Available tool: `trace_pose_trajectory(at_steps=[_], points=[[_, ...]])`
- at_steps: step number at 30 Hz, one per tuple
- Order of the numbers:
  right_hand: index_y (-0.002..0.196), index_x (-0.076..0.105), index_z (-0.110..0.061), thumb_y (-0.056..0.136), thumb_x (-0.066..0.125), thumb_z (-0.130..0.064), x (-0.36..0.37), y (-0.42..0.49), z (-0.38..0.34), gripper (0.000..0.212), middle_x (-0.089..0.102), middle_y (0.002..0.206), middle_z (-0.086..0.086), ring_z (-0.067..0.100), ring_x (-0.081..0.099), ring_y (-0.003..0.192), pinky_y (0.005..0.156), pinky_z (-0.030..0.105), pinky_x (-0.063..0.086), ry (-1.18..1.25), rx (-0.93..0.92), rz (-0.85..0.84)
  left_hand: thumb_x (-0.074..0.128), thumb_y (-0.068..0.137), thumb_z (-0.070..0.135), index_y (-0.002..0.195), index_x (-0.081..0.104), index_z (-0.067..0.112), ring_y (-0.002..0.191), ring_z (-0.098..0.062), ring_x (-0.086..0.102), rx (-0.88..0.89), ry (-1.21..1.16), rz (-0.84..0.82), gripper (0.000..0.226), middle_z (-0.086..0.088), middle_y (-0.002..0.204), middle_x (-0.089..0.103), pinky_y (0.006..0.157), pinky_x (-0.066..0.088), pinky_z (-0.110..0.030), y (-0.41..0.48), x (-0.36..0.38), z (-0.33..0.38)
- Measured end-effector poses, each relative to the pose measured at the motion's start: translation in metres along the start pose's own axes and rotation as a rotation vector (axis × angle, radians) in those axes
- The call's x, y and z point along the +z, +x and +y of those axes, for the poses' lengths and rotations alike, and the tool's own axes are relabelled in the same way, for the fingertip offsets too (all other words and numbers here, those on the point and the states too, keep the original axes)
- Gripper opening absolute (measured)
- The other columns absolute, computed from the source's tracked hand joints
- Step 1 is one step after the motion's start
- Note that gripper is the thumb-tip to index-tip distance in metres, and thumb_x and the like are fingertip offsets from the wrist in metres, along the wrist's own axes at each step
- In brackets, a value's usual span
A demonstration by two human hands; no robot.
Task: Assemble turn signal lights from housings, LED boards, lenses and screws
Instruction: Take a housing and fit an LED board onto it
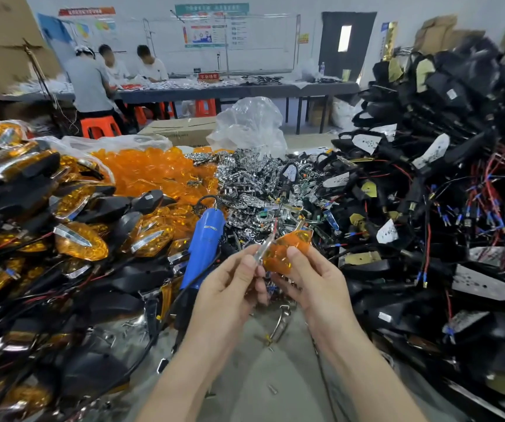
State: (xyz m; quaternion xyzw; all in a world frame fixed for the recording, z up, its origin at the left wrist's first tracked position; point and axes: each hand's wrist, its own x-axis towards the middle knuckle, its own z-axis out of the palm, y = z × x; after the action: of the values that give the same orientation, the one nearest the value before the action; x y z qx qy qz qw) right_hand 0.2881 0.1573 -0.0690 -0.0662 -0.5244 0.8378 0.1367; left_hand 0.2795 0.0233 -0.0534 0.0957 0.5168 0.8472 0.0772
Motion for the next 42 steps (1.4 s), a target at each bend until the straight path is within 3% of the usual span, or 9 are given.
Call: trace_pose_trajectory(at_steps=[5,10,17,21,26,30,33,39,42], points=[[0.109,0.080,-0.023,0.085,0.072,-0.035,-0.004,0.003,0.000,0.029,0.077,0.114,0.011,0.026,0.074,0.107,0.086,0.031,0.061,0.013,0.016,-0.042,0.062,0.084,0.020,0.101,0.078,0.020,0.061,-0.012,0.057,0.000,0.017,-0.002,0.023,-0.005,0.077,0.061,0.056,0.051,-0.023,0.003,-0.002,-0.003],[0.116,0.078,-0.018,0.095,0.069,-0.027,-0.004,0.000,0.002,0.025,0.077,0.113,0.014,0.023,0.074,0.101,0.088,0.033,0.059,0.005,0.032,-0.167,0.047,0.104,0.020,0.106,0.076,0.026,0.063,-0.014,0.056,0.074,0.220,-0.008,0.030,-0.004,0.078,0.062,0.059,0.049,-0.023,0.002,-0.005,-0.005],[0.110,0.080,-0.022,0.097,0.064,-0.020,-0.007,-0.002,0.002,0.021,0.078,0.111,0.012,0.025,0.075,0.104,0.085,0.030,0.060,-0.039,0.021,-0.134,0.046,0.105,0.027,0.105,0.072,0.039,0.063,-0.009,0.058,0.231,0.513,0.030,0.029,0.004,0.073,0.063,0.062,0.049,-0.020,0.000,-0.007,-0.011],[0.111,0.080,-0.021,0.086,0.069,-0.031,-0.009,-0.003,0.002,0.029,0.078,0.112,0.012,0.026,0.074,0.106,0.088,0.033,0.061,-0.024,0.025,-0.118,0.048,0.103,0.030,0.108,0.071,0.043,0.064,-0.005,0.057,0.257,0.534,0.050,0.027,0.005,0.074,0.064,0.063,0.049,-0.017,-0.001,-0.008,-0.013],[0.114,0.079,-0.020,0.101,0.063,-0.020,-0.014,-0.004,0.004,0.021,0.077,0.114,0.012,0.027,0.073,0.108,0.093,0.038,0.060,-0.062,0.012,-0.126,0.048,0.104,0.029,0.106,0.071,0.044,0.062,-0.006,0.056,0.269,0.553,0.040,0.027,0.002,0.076,0.065,0.062,0.048,-0.016,-0.001,-0.008,-0.013],[0.110,0.080,-0.025,0.095,0.066,-0.025,-0.011,-0.004,0.004,0.020,0.078,0.110,0.010,0.024,0.075,0.105,0.087,0.030,0.060,-0.087,0.019,-0.126,0.048,0.100,0.033,0.105,0.071,0.040,0.061,-0.005,0.056,0.267,0.560,0.045,0.024,0.005,0.075,0.065,0.061,0.049,-0.017,-0.001,-0.006,-0.013],[0.112,0.079,-0.024,0.090,0.067,-0.030,-0.011,-0.003,0.005,0.026,0.078,0.110,0.011,0.026,0.074,0.106,0.091,0.035,0.060,-0.109,0.027,-0.122,0.050,0.102,0.027,0.103,0.071,0.044,0.062,-0.003,0.057,0.273,0.564,0.046,0.028,0.007,0.074,0.066,0.062,0.050,-0.016,-0.002,-0.005,-0.013],[0.110,0.080,-0.022,0.101,0.063,-0.020,-0.011,-0.005,0.005,0.019,0.078,0.107,0.014,0.031,0.074,0.105,0.093,0.039,0.060,-0.137,0.045,-0.113,0.055,0.099,0.031,0.111,0.066,0.048,0.082,0.001,0.066,0.258,0.615,0.076,0.023,0.017,0.090,0.072,0.077,0.052,-0.015,-0.003,-0.008,-0.016],[0.108,0.080,-0.021,0.102,0.060,-0.016,-0.011,-0.006,0.002,0.022,0.078,0.106,0.015,0.029,0.075,0.103,0.086,0.033,0.061,-0.119,0.047,-0.111,0.055,0.098,0.035,0.113,0.062,0.054,0.093,0.000,0.066,0.318,0.722,0.053,0.025,0.020,0.101,0.069,0.081,0.048,-0.011,-0.005,-0.007,-0.015]])
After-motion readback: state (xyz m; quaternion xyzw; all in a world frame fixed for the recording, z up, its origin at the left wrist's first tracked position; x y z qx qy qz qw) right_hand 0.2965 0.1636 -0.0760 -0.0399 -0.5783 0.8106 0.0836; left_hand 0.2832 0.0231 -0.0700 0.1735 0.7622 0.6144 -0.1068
